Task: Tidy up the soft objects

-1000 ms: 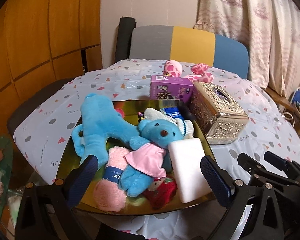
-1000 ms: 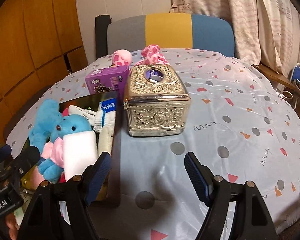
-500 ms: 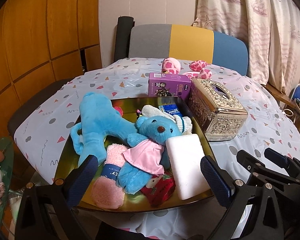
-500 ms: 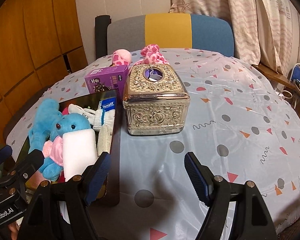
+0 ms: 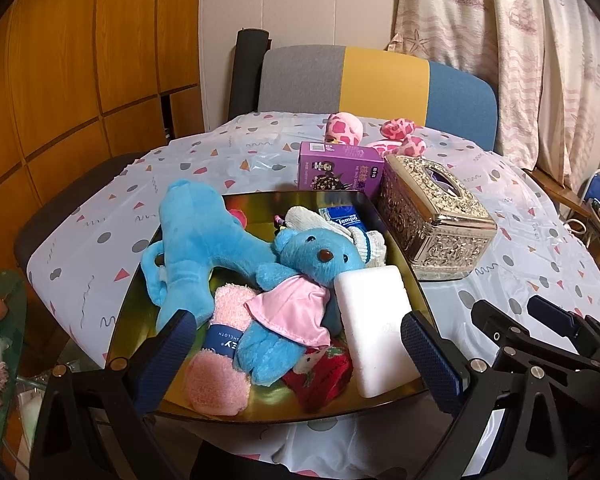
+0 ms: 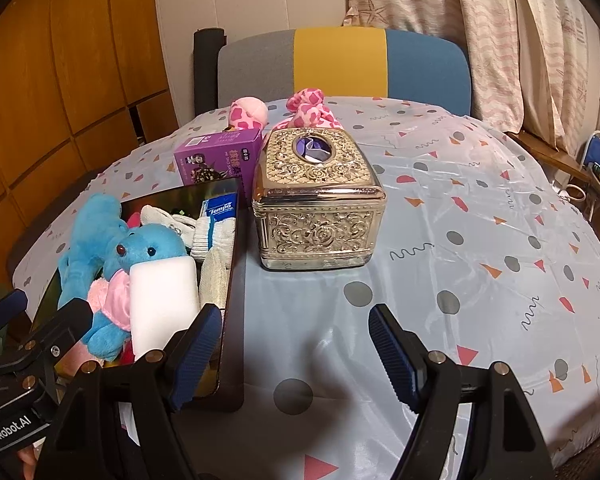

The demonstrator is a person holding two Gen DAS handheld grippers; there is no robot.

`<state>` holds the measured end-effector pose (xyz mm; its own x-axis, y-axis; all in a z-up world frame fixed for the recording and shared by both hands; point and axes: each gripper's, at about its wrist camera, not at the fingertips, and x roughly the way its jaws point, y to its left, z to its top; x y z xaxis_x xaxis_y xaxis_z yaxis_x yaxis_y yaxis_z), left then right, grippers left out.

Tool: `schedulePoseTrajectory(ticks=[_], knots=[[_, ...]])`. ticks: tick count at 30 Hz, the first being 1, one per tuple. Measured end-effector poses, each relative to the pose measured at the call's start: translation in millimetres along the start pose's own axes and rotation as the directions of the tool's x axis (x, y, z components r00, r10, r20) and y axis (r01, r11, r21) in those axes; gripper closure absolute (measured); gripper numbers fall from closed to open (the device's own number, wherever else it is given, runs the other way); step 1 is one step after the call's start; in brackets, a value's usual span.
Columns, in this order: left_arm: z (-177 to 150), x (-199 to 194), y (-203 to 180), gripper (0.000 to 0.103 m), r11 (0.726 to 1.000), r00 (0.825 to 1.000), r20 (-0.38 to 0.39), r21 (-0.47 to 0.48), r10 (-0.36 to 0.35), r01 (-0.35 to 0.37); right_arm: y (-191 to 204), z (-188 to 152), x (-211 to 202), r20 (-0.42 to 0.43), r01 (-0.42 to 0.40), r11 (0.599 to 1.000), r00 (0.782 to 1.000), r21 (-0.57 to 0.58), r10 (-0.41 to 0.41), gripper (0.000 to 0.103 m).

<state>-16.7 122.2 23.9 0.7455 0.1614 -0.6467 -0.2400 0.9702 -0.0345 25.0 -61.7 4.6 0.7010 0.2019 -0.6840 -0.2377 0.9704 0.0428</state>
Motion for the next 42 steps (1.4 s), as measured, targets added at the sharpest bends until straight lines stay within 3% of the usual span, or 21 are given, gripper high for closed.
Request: schedulePoseTrajectory(ticks=[42], knots=[[-3.2,0.9,0.3,0.0,1.0,1.0,-0.013,-0.006,-0.002,0.002,0.9,-2.4,0.4,-0.005,0.005,1.0,1.0,-0.006,-0.005,0.026]])
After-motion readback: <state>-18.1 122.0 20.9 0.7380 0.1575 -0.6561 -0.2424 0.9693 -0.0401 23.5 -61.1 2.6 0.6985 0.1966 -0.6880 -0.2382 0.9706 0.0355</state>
